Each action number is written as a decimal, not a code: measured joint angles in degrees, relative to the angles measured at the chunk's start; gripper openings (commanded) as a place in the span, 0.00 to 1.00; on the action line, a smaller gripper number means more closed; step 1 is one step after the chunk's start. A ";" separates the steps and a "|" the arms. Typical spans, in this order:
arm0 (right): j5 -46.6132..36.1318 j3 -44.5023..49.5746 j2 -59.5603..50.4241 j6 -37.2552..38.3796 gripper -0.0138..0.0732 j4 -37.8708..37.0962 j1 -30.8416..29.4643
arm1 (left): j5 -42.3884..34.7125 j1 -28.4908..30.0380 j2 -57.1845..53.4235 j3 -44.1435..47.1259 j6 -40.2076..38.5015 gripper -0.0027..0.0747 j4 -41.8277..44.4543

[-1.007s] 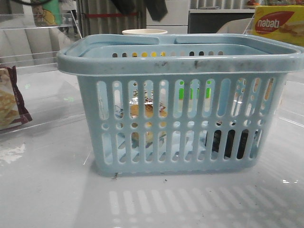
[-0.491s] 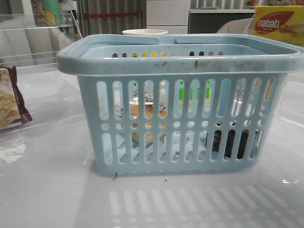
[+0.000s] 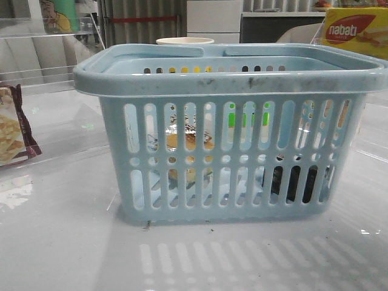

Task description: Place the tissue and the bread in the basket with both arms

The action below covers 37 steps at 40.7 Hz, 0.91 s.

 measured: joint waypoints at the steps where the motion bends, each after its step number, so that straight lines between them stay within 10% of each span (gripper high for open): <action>1: 0.00 0.00 -0.11 0.00 0.75 -0.28 0.00 | 0.12 0.00 -0.90 0.59 -0.17 0.67 0.27; 37: 14.51 0.00 -11.66 9.15 0.69 -7.02 0.00 | 0.02 0.00 -2.63 5.01 -0.78 0.67 0.77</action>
